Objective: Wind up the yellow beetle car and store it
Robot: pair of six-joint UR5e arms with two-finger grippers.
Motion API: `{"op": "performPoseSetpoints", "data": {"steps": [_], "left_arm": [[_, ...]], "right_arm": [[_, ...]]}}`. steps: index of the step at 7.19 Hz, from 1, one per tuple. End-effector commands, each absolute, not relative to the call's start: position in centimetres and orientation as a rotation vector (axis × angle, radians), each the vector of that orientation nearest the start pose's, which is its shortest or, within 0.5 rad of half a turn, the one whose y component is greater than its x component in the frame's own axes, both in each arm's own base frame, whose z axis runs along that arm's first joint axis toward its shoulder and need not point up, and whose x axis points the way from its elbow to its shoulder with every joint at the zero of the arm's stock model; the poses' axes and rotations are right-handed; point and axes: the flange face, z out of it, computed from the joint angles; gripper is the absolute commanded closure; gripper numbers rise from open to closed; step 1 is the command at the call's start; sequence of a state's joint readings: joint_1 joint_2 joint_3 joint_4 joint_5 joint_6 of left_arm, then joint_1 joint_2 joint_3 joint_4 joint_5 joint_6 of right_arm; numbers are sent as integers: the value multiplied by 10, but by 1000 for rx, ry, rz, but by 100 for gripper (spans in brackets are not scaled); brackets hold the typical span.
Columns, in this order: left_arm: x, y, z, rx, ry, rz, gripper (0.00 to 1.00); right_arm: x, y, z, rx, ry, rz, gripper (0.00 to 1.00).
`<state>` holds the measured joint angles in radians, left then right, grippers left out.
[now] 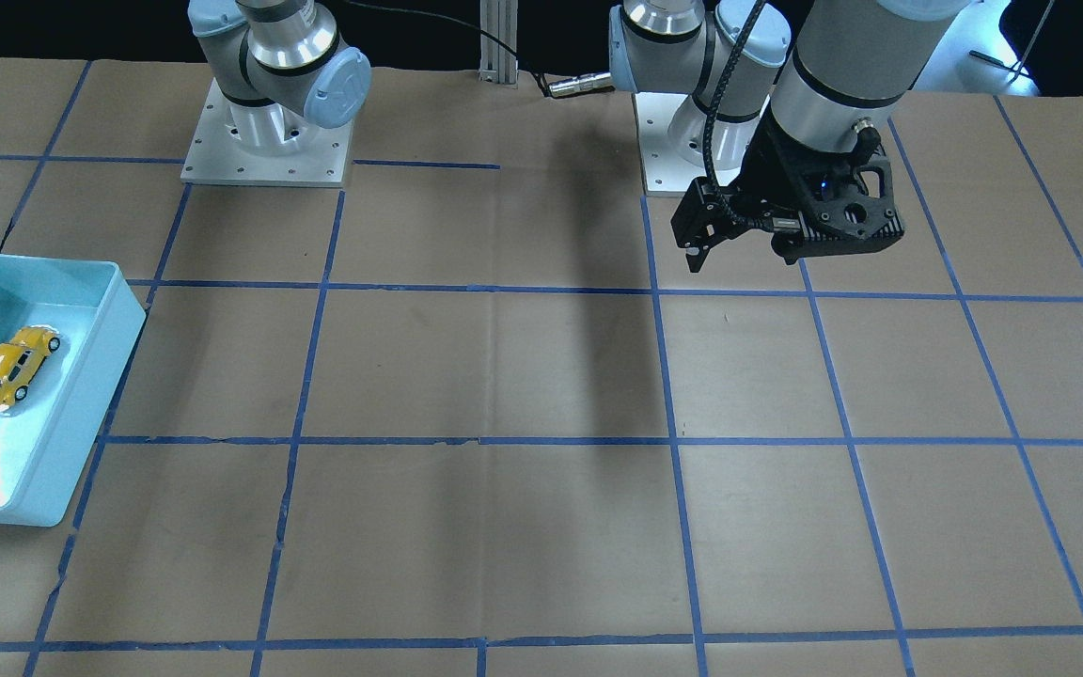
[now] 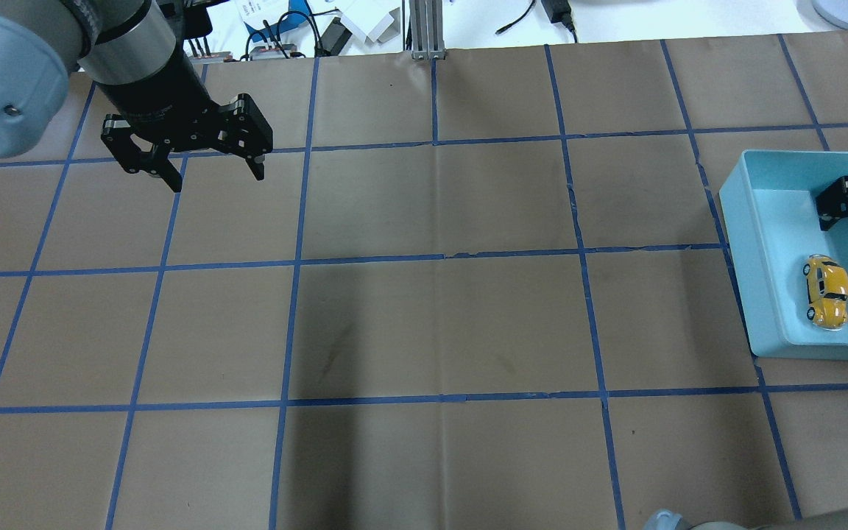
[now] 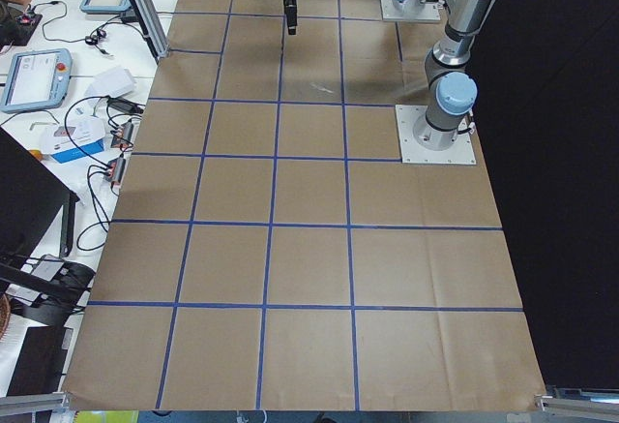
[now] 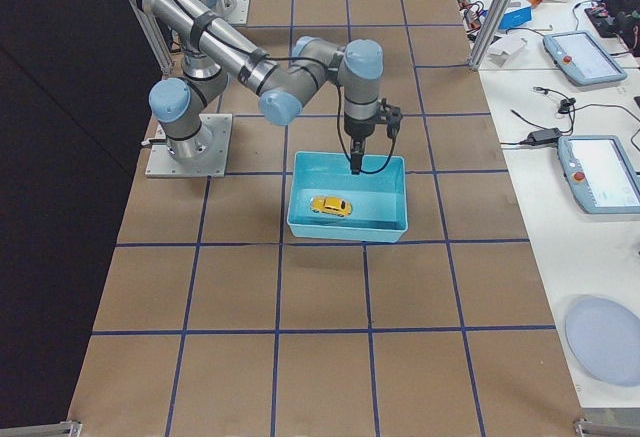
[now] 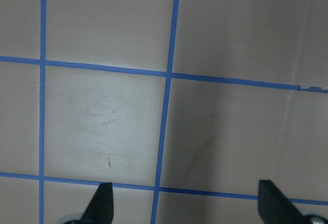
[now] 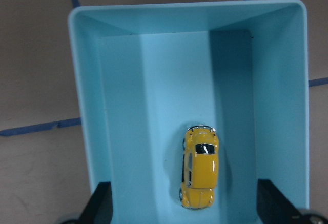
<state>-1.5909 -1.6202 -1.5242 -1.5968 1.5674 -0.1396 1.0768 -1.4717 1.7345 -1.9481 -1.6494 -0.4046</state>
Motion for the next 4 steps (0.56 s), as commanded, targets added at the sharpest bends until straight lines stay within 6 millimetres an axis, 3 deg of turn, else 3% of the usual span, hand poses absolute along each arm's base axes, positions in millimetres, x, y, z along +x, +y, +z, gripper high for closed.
{"op": "performPoseSetpoints", "data": {"steps": [1,2,4], "left_arm": [[-144,-507,481,-188,3134,53,0],[-144,-507,480,-188,3134,55,0],[-145,-507,482,-186,3138,49,0]], "right_arm": [[-47,-542,481,-62,3185,-104,0],[4,-545,509,-106,3177,-114,0],[125,-532,528,-247,3145,-160,0]]}}
